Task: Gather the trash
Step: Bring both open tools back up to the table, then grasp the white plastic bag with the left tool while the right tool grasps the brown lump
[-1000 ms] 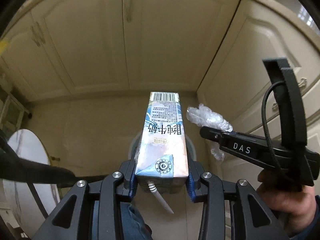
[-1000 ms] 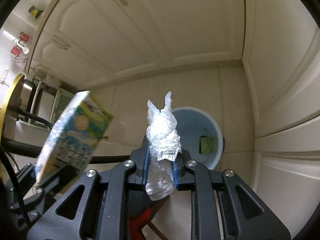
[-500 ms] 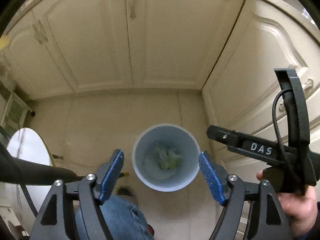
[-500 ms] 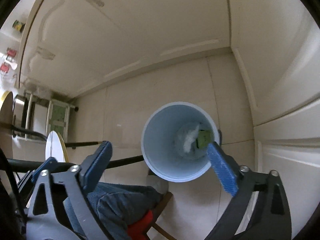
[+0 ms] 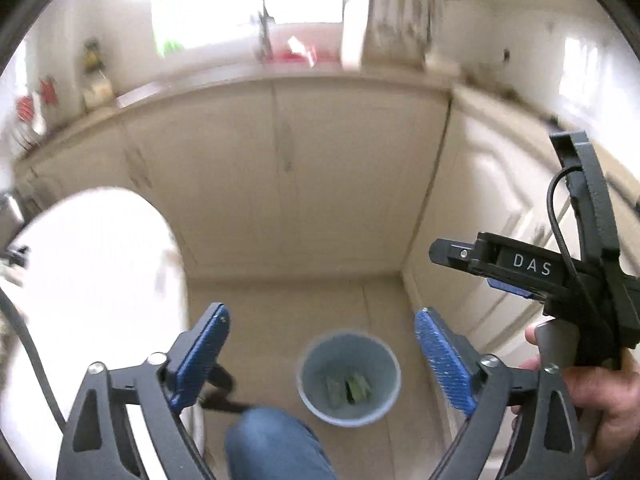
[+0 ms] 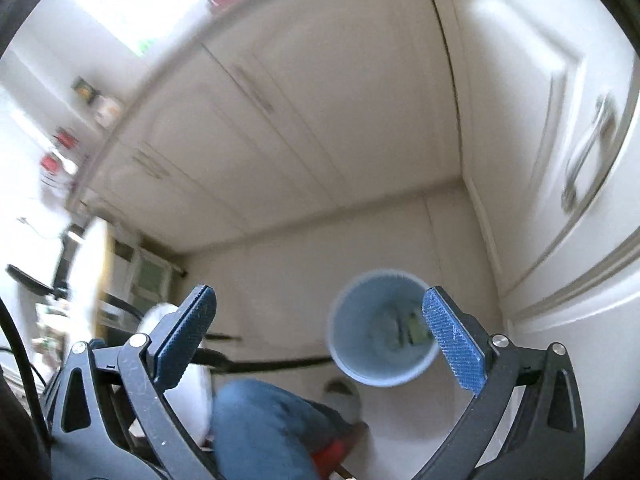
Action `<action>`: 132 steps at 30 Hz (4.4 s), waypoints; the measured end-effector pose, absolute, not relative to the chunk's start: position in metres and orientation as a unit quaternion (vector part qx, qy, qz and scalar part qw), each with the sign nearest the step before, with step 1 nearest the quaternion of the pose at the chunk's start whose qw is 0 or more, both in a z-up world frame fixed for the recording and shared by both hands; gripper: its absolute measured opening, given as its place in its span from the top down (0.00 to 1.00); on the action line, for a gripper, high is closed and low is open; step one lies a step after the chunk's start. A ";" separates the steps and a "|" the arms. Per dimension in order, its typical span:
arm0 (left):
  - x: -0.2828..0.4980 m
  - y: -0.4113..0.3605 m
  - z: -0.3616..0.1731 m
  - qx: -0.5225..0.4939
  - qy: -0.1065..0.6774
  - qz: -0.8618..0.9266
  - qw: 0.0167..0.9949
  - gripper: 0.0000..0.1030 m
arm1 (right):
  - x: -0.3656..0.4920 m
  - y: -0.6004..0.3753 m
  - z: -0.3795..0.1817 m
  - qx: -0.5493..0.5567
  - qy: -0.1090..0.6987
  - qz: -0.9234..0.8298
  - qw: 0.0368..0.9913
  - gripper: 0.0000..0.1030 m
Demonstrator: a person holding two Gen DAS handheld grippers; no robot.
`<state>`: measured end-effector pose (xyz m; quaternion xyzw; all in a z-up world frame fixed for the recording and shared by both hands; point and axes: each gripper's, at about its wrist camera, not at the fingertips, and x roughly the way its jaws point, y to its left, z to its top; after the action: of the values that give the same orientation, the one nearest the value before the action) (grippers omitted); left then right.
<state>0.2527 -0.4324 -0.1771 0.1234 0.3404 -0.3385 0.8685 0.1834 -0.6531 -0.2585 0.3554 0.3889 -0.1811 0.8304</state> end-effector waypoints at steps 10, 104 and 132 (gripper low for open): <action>0.218 -0.294 -0.133 0.063 0.269 -0.241 0.930 0.01 | 0.218 -0.542 -0.140 0.273 0.326 -0.099 0.900 0.00; 0.286 -0.035 -0.151 -0.079 0.366 -0.033 0.927 0.58 | 0.416 -0.219 -0.217 0.063 0.484 0.105 0.866 0.22; 0.214 -0.004 -0.147 -0.061 0.365 0.026 0.929 0.58 | 0.374 -0.125 -0.209 0.005 0.477 0.229 0.848 0.64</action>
<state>0.2135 -0.0042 -0.1466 -0.0609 0.3645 0.0265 0.9288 0.3740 -0.1246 -0.2092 0.0050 0.4774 0.2291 0.8483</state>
